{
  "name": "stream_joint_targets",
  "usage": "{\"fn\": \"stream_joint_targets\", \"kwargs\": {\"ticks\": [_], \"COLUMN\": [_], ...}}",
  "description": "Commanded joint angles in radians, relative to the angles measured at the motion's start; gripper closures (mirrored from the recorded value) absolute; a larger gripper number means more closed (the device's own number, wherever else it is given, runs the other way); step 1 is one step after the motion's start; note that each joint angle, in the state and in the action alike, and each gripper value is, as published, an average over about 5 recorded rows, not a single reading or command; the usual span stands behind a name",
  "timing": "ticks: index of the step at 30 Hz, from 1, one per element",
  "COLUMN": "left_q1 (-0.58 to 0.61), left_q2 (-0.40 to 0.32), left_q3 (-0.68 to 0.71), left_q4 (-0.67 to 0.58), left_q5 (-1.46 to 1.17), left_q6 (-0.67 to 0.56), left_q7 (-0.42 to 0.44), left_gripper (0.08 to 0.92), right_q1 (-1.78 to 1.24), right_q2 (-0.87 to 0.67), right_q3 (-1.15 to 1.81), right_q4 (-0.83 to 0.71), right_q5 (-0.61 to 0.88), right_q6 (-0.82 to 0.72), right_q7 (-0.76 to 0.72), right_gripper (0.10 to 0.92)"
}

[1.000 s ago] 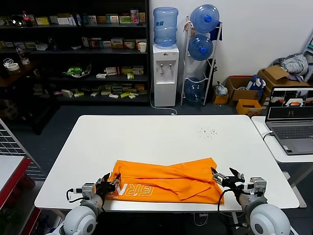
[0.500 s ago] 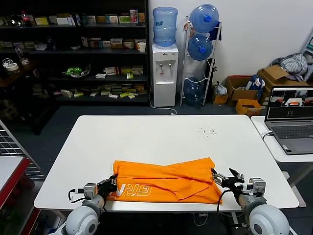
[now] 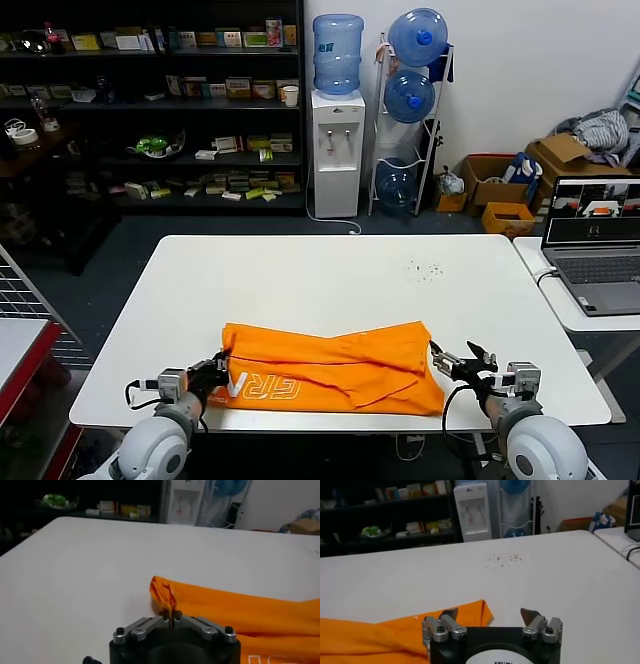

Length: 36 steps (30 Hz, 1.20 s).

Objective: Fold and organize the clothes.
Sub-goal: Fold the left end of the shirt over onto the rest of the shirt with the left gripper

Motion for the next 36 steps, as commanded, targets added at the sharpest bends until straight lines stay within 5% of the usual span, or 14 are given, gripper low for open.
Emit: {"fn": "stream_joint_targets", "kwargs": {"ticks": [1,10,18,28,36], "left_q1": [0.139,0.2,0.144,0.121,-0.103], "left_q2": [0.169,0.273,0.347,0.162,-0.034], "left_q3": [-0.222,-0.421,-0.388,-0.188,0.057], "left_q4": [-0.052,0.158,0.243,-0.155,-0.176], "left_q5": [-0.006,0.033,0.06,-0.257,-0.369], "left_q6": [-0.01,-0.09,-0.131,0.075,0.121], "left_q7": [0.008,0.061,0.089,-0.08,-0.184], "left_gripper": [0.894,0.894,0.894,0.894,0.894], "right_q1": [0.052,0.059,0.05,0.02,-0.037], "right_q2": [0.01,0.009,0.011,0.037,0.067], "right_q3": [-0.041,-0.05,-0.045,-0.032,0.009], "right_q4": [-0.022,-0.031,-0.019,-0.012,0.003], "right_q5": [-0.003,-0.014,-0.022,-0.048,-0.064], "right_q6": [0.007,0.021,0.022,0.009,-0.001], "right_q7": [-0.014,-0.038,-0.035,-0.007,0.021], "right_gripper": [0.203,0.203,0.203,0.203,0.203]}}
